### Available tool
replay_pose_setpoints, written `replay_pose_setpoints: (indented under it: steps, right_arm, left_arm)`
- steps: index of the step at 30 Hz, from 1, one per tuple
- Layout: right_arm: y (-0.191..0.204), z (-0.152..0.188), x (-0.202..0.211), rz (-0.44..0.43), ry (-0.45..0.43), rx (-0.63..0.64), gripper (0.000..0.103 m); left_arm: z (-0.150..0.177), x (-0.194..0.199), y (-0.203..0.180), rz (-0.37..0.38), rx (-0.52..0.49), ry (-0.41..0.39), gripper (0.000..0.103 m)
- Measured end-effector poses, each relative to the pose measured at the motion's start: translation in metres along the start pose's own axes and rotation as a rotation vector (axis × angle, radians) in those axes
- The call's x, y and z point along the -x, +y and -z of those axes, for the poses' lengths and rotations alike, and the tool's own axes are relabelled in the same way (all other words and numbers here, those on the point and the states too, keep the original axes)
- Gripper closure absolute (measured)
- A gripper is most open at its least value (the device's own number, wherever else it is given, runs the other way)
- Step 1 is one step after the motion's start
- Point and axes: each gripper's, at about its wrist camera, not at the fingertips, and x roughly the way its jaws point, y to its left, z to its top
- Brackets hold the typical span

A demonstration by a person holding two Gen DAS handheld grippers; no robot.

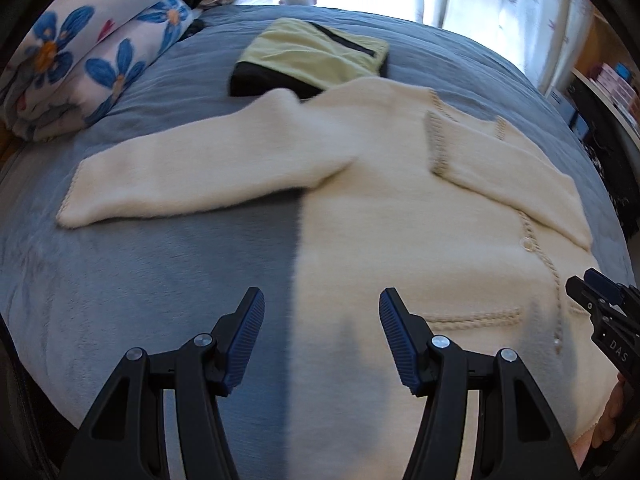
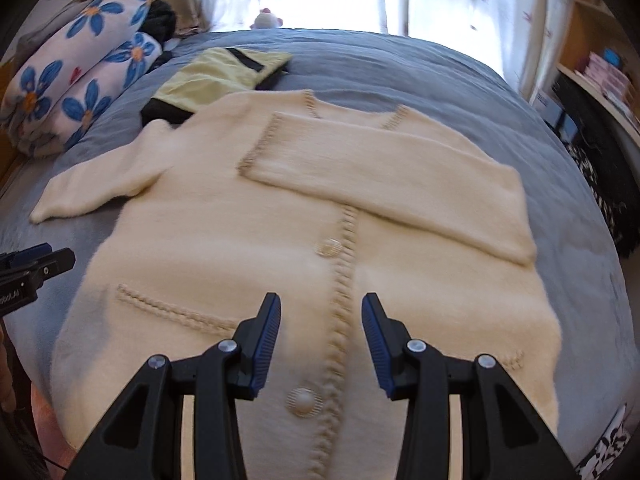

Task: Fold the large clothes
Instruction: 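Move the left tool to the other sleeve cuff of the cardigan, then grasp the sleeve cuff with the left gripper and fold it over the body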

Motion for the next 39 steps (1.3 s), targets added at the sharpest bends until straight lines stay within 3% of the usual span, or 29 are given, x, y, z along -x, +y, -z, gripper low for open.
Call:
replay_pose_setpoints:
  steps: [9,17,22,30,38,39]
  right_arm:
    - [0.081,-0.031,-0.023,-0.098,-0.026,0.084,0.061]
    - [0.141,-0.053,-0.053,-0.156,-0.012,0.137,0.061]
    - [0.170,-0.058,-0.069,-0.181,0.008,0.178,0.061]
    - [0.190,-0.070,-0.086,-0.202,0.012,0.182,0.061]
    - [0.180,-0.082,-0.101,-0.204,0.020,0.120,0.061]
    - [0.177,-0.083,-0.102,-0.208,0.024,0.109,0.061]
  left_arm:
    - [-0.011,-0.018,0.076,-0.035,0.099,0.007,0.045]
    - [-0.024,-0.044,0.139,0.004,0.213,0.008,0.045]
    - [-0.026,-0.064,0.192,0.082,0.362,-0.003,0.045]
    - [-0.033,-0.092,0.253,0.081,0.521,-0.034,0.045]
    - [-0.062,-0.115,0.271,0.028,0.539,-0.083,0.044]
    - [-0.065,-0.115,0.271,0.010,0.538,-0.091,0.050]
